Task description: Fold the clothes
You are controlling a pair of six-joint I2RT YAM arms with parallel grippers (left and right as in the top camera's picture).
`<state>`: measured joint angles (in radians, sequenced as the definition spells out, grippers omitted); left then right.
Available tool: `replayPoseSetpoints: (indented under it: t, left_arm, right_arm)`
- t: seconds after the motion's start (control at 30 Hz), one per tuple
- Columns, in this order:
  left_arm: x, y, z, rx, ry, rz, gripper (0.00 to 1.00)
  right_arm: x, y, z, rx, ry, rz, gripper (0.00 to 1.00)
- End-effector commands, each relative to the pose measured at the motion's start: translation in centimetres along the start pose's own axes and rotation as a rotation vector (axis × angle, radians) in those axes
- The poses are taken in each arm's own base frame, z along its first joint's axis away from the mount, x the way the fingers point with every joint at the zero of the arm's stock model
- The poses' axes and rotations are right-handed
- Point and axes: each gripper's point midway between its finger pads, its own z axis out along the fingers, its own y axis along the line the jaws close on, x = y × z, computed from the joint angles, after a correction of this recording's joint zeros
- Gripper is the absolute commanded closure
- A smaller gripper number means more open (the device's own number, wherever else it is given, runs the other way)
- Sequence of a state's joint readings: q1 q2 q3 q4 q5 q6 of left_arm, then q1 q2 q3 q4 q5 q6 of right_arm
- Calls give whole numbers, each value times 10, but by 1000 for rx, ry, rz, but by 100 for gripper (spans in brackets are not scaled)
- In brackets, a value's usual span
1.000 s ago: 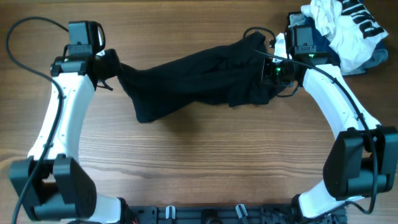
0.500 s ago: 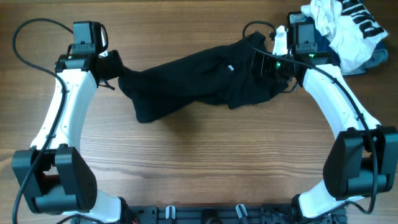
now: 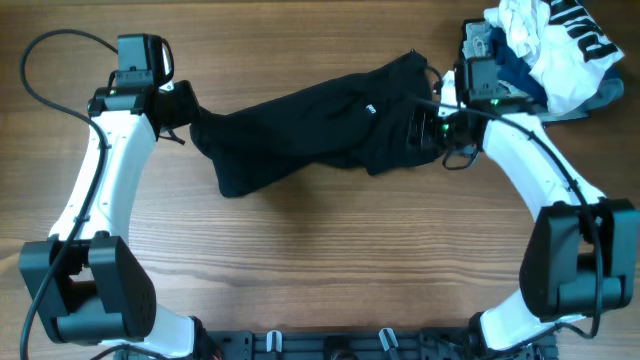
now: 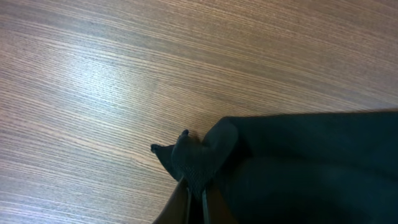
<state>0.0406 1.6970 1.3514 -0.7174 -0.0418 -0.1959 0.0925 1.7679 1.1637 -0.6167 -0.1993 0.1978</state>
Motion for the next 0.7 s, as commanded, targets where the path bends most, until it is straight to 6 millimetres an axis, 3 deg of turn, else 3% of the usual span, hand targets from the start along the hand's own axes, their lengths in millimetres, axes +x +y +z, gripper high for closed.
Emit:
replayPoseSetpoints:
  t: [0.0, 0.2, 0.3, 0.37, 0.57, 0.67]
  left_arm:
    - [-2, 1, 1, 4, -1, -5, 96]
    - [-2, 1, 1, 4, -1, -5, 96]
    - [-2, 1, 1, 4, -1, -5, 96]
    - [-2, 1, 1, 4, -1, -5, 96]
    - [-2, 1, 1, 4, -1, -5, 96]
    - [-3, 1, 0, 5, -4, -4, 96]
  right_arm:
    - [15, -13, 19, 33, 3, -37, 27]
    - [15, -15, 26, 28, -24, -38, 48]
    - [16, -15, 26, 28, -21, -34, 68]
    - [16, -15, 26, 29, -22, -12, 87]
    - [10, -11, 13, 22, -54, 36, 96]
    - [-2, -3, -15, 10, -105, 29, 96]
